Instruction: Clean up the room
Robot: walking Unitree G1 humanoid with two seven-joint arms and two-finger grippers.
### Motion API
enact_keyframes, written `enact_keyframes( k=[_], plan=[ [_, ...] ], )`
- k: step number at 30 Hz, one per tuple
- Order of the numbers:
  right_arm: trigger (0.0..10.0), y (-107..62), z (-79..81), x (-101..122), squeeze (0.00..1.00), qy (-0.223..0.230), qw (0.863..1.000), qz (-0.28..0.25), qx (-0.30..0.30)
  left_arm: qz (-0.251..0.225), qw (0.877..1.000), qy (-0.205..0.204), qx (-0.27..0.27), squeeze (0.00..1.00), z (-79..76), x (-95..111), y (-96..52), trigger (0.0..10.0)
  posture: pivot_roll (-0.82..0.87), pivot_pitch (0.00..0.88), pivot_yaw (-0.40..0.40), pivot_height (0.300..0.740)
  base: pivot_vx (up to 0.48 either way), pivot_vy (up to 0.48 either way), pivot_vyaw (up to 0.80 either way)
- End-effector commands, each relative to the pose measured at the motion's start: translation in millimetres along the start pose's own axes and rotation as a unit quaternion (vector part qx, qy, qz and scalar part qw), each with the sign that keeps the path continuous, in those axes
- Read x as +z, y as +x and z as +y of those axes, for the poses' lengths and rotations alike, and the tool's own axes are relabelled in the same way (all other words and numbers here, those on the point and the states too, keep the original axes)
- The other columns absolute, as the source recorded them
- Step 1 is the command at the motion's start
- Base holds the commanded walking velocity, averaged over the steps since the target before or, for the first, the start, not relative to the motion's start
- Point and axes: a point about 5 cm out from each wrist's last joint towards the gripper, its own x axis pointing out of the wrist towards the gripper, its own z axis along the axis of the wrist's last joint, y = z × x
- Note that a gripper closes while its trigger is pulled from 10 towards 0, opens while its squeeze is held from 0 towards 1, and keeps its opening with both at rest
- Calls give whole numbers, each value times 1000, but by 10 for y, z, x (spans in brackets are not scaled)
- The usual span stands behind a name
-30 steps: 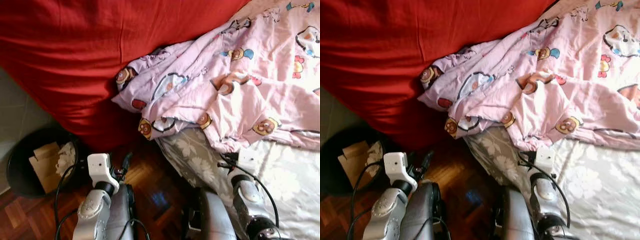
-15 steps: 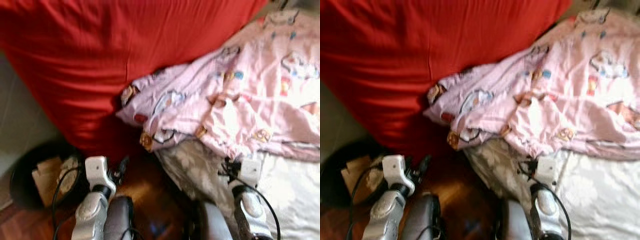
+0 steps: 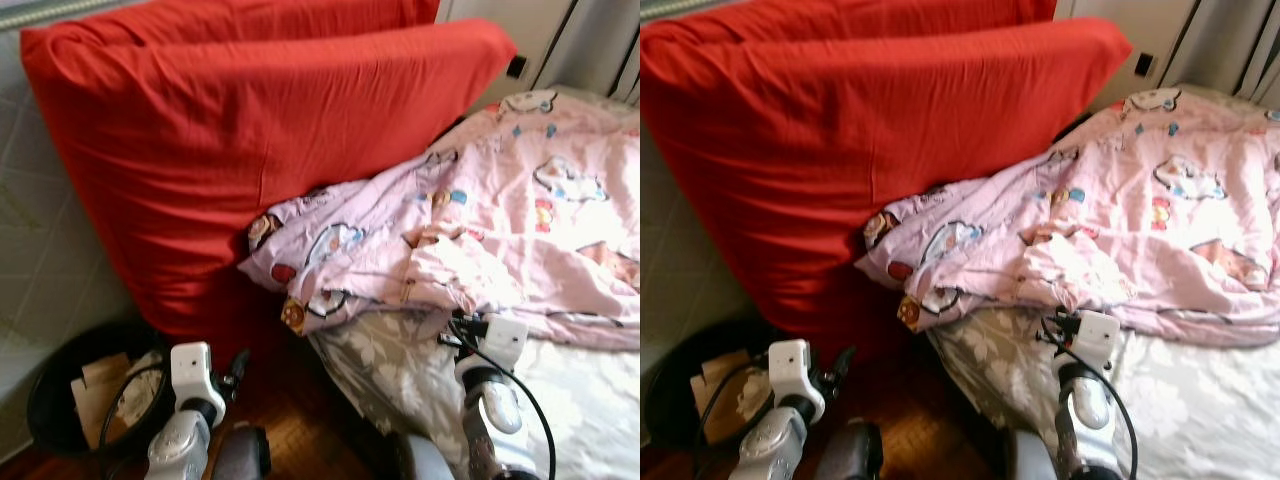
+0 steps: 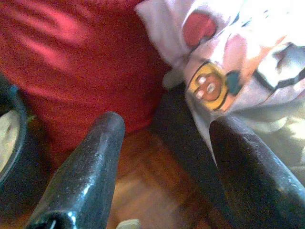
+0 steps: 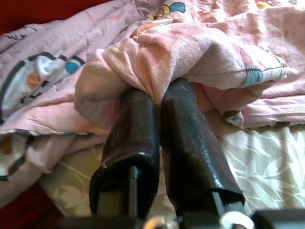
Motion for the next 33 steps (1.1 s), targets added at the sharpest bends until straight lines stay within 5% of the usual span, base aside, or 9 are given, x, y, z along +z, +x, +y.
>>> enact_keyframes(
  k=[1,9,20,33],
  plan=[
    [10000,-9,1,-3,0,4,1000,0,-1,19,1000,10,9,0,62,-66,-23,10000,3,20,-8,693,0,0,0],
    [10000,27,-18,26,0,-1,1000,0,-2,72,997,7,27,0,145,-263,-99,10000,4,30,-9,738,0,0,0],
    [10000,152,5,210,0,10,1000,-27,-10,159,986,4,58,0,154,-547,-221,10000,15,134,-32,740,0,0,0],
    [10000,164,120,171,0,22,1000,-15,-4,182,979,-13,88,0,188,-649,-297,10000,18,168,-31,740,0,0,0]
  ],
)
